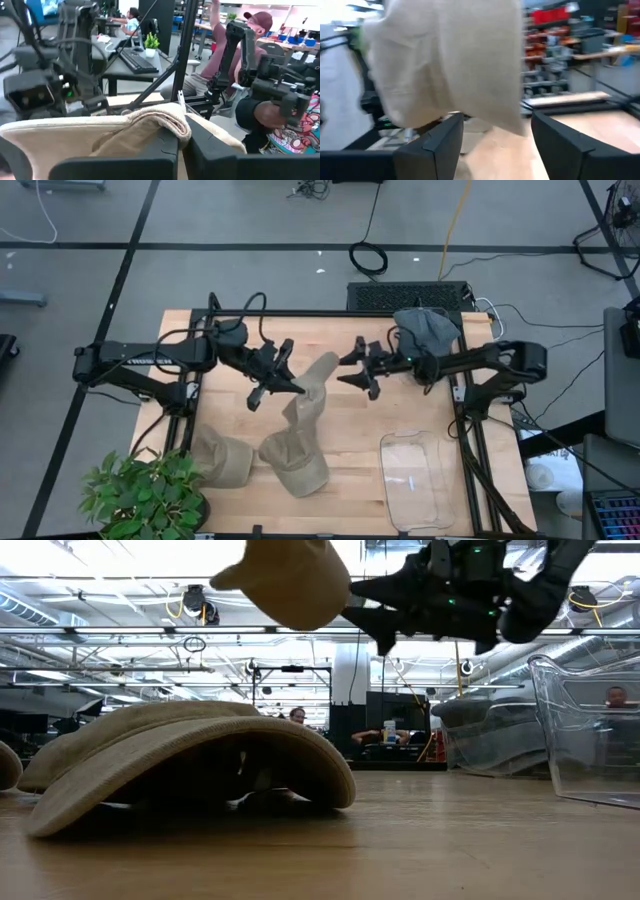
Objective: Pick & Place hat
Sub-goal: Put the top brown and blue cap into the bottom transparent bin
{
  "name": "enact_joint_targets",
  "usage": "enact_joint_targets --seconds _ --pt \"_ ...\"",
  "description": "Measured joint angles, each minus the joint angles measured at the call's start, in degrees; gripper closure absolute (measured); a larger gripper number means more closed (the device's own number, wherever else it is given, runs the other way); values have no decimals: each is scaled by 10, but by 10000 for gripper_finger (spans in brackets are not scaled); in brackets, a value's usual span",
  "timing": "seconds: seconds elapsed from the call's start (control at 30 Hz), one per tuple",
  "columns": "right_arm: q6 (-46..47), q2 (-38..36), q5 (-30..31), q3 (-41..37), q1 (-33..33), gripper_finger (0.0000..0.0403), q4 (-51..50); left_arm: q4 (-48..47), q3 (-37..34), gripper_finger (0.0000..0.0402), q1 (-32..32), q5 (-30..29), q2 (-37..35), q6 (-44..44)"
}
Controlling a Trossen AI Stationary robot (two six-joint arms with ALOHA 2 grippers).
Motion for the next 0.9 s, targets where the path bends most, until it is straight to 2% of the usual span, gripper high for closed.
enact_joint_targets --seconds 0.23,0.53,0.63,0.77,0.9 --pt "30 46 -108 58 7 191 48 6 0 390 0 12 -1 25" --pt "26 93 -105 111 13 202 31 6 0 389 0 12 -1 31" --pt "1 92 -142 112 14 250 34 5 0 396 0 12 -1 32" --pt "-42 87 -224 112 23 376 41 6 0 382 2 -2 -1 33" --pt "-40 88 -262 112 32 397 37 6 0 361 2 -32 -1 54"
